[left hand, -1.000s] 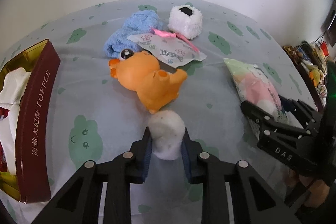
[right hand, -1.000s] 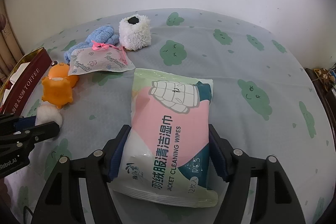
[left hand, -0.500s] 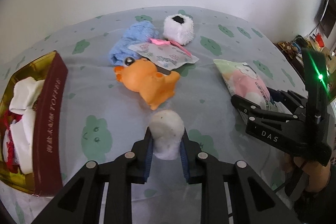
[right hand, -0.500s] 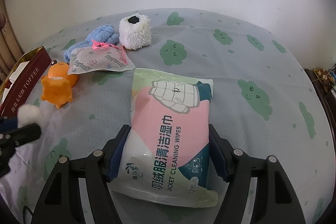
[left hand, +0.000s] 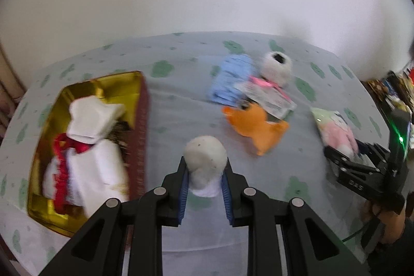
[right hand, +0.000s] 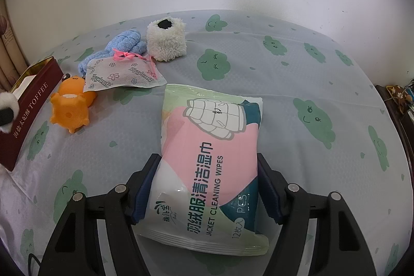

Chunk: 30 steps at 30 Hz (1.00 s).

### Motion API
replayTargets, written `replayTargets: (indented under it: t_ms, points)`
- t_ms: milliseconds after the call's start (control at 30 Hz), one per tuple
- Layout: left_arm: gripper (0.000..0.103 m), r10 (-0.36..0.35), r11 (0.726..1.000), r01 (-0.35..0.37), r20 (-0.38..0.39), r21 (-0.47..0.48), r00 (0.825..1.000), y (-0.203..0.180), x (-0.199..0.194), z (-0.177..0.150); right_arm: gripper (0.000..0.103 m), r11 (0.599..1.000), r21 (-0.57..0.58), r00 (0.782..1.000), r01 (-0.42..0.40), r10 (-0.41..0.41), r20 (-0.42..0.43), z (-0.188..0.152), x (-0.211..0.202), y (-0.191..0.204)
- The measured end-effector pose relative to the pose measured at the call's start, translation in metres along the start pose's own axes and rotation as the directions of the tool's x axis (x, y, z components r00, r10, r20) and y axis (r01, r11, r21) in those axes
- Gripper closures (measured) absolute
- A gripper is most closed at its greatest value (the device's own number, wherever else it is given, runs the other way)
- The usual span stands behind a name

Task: Organize soft objects
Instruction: 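Carry the white pompom ball into the gold tin and release it with the left tool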

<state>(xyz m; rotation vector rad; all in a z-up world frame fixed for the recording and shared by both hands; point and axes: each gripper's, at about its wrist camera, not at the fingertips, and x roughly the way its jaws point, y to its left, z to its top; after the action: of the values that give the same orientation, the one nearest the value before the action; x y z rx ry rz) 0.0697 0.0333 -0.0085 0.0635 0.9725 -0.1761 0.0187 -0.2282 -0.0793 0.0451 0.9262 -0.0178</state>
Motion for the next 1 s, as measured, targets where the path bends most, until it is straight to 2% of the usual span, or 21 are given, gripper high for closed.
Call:
replayTargets:
  t_ms: [233,500,667,1000]
  points:
    - [0.08,0.112,0.992,-0.11,0.032,-0.062,0.993,0.05,-0.006,0.01,0.035,1.0,-0.002,1.0,0.001,-0.001,0.0,0.0,0.0,0.0]
    - [0.08,0.228,0.964,-0.221,0.027,-0.151,0.973,0.108,0.001,0.024,0.035,1.0,-0.003,1.0,0.003,-0.003,-0.001,0.0,0.001,0.0]
    - [0.08,0.227,0.959,-0.224,0.0,-0.175,0.974,0.125,0.011,0.022,0.034,1.0,-0.003,1.0,0.004,-0.004,-0.001,-0.001,0.001,0.0]
    - [0.077,0.268,0.955,-0.269,-0.027,-0.129,0.963,0.128,0.033,0.017,0.034,1.0,-0.004,1.0,0.005,-0.005,-0.001,-0.001,0.002,0.001]
